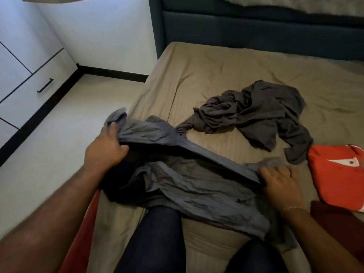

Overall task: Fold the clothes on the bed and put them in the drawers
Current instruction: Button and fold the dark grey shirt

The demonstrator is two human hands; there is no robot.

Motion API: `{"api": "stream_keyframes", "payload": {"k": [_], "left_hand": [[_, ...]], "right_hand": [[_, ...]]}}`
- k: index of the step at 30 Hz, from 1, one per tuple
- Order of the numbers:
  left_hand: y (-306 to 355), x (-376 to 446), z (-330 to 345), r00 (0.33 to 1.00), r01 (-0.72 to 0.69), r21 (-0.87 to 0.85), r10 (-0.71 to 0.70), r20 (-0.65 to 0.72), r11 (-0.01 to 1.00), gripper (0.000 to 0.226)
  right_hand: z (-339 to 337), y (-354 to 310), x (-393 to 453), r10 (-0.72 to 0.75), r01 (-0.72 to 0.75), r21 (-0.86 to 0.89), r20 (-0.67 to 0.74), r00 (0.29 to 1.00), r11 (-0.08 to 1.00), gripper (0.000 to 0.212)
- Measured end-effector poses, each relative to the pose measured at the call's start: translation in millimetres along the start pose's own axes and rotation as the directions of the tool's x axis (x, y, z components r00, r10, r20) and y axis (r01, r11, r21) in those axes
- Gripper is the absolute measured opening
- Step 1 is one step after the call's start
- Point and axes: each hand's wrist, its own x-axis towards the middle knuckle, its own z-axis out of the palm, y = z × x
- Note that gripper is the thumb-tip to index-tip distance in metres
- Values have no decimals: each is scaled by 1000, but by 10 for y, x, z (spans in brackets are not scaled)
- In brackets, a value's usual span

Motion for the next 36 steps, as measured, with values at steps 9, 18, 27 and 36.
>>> {"api": "stream_keyframes", "payload": {"k": [9, 18, 27, 36], "left_hand": [[-601, -829, 378, 995, 31, -109, -20, 100, 994, 62], [204, -650, 266, 897, -423, -14, 420, 135, 906, 41], [720, -262, 766, 832, -375, -102, 384, 401, 921, 48], [417, -315, 526, 969, -245, -363, 220, -109, 899, 58]], "right_hand": [[-248, -502, -622, 78, -89, -5, 543, 836, 996, 52], [-507, -889, -440, 111, -194, 77, 595, 796, 978, 49], [-170, -822, -500, 58, -178, 122, 646, 761, 976, 47], [-250, -654, -327, 170, -286, 196, 457, 873, 938, 63]]}}
